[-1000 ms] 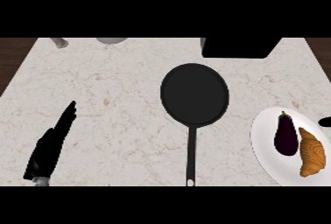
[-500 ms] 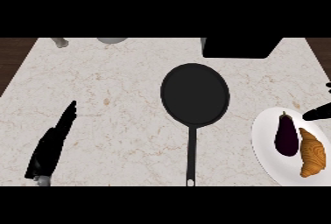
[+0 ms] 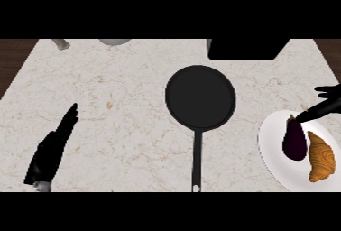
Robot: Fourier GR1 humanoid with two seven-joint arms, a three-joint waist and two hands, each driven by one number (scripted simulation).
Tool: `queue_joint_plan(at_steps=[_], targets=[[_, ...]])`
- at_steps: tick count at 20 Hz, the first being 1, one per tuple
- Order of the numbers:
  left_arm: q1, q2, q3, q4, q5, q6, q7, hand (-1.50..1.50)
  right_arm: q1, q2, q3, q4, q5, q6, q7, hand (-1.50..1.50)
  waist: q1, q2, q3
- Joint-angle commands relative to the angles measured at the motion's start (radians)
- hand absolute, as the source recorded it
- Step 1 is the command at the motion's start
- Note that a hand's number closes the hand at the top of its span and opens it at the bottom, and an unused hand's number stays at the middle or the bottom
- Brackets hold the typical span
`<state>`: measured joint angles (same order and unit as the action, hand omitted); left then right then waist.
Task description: Pick the eggplant from the plate and place it in the pan
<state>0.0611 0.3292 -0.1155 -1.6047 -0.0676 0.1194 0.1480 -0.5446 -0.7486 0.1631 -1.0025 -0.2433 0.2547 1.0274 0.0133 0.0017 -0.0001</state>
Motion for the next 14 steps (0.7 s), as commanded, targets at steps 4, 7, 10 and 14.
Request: queue_joint_plan(at_steps=[4,7,10,14], targets=[[0.038,-0.006,0.0,-0.066,-0.016,-0.008,0.026,0.0,-0.054,0.043,0.044,0.101,0.038,0.086,0.1,-1.5,0.004,-0.002,0.0],[-0.013,-0.03,0.028,0.067,-0.008,-0.017,-0.052,0.0,-0.066,0.047,0.036,0.137,0.023,0.117,0.109,-1.5,-0.005,0.001,-0.001],[0.028,-0.001,0.047,0.017,0.001,-0.047,-0.036,0.0,-0.043,0.079,0.049,0.102,0.036,0.081,0.131,-1.5,-0.007,-0.002,0.0],[-0.001,-0.05,0.01,0.014,-0.038,-0.022,0.012,0.0,-0.043,0.093,0.039,0.111,0.036,0.08,0.149,-1.5,-0.01,-0.002,0.0]])
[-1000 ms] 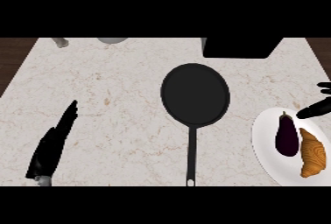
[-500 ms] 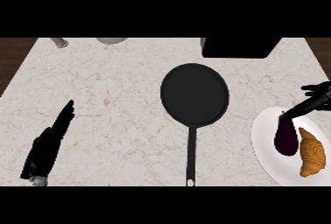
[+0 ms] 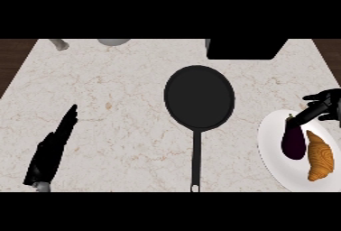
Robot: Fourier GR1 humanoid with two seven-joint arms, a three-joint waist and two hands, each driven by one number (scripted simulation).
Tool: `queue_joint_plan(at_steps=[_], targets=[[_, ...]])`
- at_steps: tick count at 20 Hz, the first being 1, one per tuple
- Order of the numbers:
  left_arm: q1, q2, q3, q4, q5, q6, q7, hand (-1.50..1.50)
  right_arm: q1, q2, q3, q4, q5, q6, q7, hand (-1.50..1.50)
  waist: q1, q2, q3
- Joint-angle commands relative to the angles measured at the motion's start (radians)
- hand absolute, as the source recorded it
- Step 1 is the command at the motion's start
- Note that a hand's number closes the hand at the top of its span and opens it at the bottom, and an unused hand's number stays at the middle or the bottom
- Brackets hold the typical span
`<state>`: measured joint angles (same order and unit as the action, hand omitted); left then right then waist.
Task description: Pick the eggplant from the plate and place it in the pan
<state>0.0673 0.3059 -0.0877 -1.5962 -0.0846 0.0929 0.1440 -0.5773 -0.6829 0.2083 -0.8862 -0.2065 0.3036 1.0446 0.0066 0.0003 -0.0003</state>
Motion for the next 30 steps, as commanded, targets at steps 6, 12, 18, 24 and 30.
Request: queue_joint_plan(at_steps=[6,12,18,24,30], targets=[[-0.002,-0.038,-0.014,-0.02,-0.047,0.008,0.011,0.0,0.06,0.046,0.022,-0.035,0.03,0.034,0.105,-1.5,-0.007,-0.001,0.0],[-0.011,-0.033,0.014,-0.045,-0.049,-0.02,0.044,0.0,0.065,0.081,-0.004,0.089,0.096,0.039,-0.018,-1.5,-0.001,0.001,0.001],[-0.039,-0.055,0.065,0.056,-0.049,-0.032,-0.031,0.0,0.036,0.09,-0.053,0.104,0.13,0.057,0.006,-1.5,-0.004,0.0,0.0],[-0.033,-0.001,0.11,0.002,-0.015,-0.1,0.013,0.0,0.012,0.168,-0.07,0.196,0.218,-0.077,-0.123,1.5,0.006,0.003,0.001],[-0.015,-0.065,0.069,0.016,-0.048,-0.071,-0.02,0.0,0.003,0.205,-0.119,0.225,0.211,-0.082,-0.138,1.5,0.007,0.005,0.001]])
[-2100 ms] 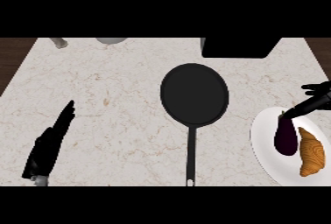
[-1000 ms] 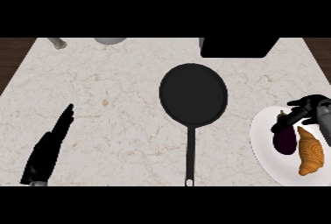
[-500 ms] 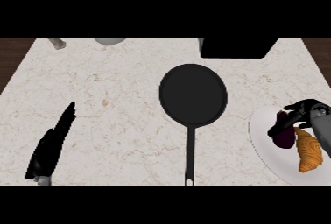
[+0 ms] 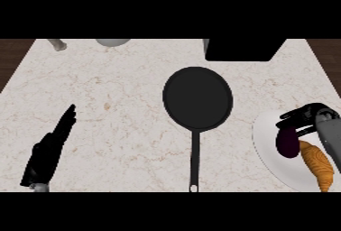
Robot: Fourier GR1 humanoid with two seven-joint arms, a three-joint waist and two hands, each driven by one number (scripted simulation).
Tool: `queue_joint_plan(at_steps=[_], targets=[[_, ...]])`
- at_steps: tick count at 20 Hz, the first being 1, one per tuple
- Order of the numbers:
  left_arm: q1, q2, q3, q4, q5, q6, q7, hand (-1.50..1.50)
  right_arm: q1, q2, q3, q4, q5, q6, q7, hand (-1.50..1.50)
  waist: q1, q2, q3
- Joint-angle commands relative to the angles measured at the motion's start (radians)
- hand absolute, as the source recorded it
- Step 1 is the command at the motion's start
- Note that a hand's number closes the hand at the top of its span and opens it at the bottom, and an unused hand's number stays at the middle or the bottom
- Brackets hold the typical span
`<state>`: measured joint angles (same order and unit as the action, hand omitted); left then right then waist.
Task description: Pick the eggplant from the plate and place it in the pan
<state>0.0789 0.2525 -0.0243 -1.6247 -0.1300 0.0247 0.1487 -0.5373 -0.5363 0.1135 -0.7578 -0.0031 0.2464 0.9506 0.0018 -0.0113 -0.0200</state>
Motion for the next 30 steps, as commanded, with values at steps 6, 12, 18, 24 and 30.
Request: queue_joint_plan(at_steps=[6,12,18,24,30], targets=[[0.037,-0.007,-0.006,0.004,-0.011,-0.007,-0.018,0.0,0.1,-0.039,0.164,-0.174,0.152,0.129,-0.325,1.5,-0.006,0.005,0.02],[-0.004,-0.003,0.0,-0.001,-0.025,0.0,0.012,0.0,0.099,-0.197,0.262,-0.22,0.345,0.105,-0.643,1.5,0.002,0.013,0.021],[-0.017,-0.014,-0.002,-0.003,-0.027,0.006,0.021,0.0,0.078,-0.254,0.195,-0.326,0.465,-0.24,-0.778,1.5,-0.016,0.007,0.021],[0.045,-0.007,0.012,-0.005,-0.026,0.005,-0.032,0.0,0.06,-0.218,0.157,-0.452,0.53,-0.474,-0.911,1.5,-0.003,0.006,0.02],[0.026,-0.04,-0.019,-0.013,-0.061,0.019,-0.011,0.0,-0.043,-0.134,0.104,-0.513,0.49,-0.407,-0.878,1.5,0.003,0.009,0.02]])
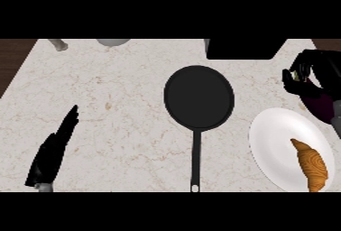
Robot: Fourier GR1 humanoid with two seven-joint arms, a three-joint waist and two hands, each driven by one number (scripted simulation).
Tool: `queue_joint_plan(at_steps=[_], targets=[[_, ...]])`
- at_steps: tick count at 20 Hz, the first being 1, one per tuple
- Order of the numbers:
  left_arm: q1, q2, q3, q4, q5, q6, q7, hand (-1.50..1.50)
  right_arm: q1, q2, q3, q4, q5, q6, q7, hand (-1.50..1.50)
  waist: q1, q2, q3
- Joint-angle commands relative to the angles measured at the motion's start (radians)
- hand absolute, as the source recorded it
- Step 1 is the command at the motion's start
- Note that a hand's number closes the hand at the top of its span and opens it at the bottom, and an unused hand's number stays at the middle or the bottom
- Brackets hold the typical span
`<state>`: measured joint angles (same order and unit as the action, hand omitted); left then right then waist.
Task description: Pick the eggplant from the plate and place it in the pan
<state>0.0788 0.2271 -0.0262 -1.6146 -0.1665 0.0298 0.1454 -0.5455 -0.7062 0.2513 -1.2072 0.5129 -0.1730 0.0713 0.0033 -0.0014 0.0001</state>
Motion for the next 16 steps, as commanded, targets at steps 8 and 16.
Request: queue_joint_plan(at_steps=[8,16], targets=[[-0.039,0.002,0.02,0.039,-0.004,-0.023,-0.013,0.0,-0.221,0.323,0.019,0.17,0.019,0.019,0.036,1.5,0.02,0.007,0.0],[0.041,-0.001,0.004,-0.046,-0.013,-0.035,-0.031,0.0,-0.442,0.52,-0.016,0.546,0.051,0.0,0.021,1.5,0.043,0.011,0.0]])
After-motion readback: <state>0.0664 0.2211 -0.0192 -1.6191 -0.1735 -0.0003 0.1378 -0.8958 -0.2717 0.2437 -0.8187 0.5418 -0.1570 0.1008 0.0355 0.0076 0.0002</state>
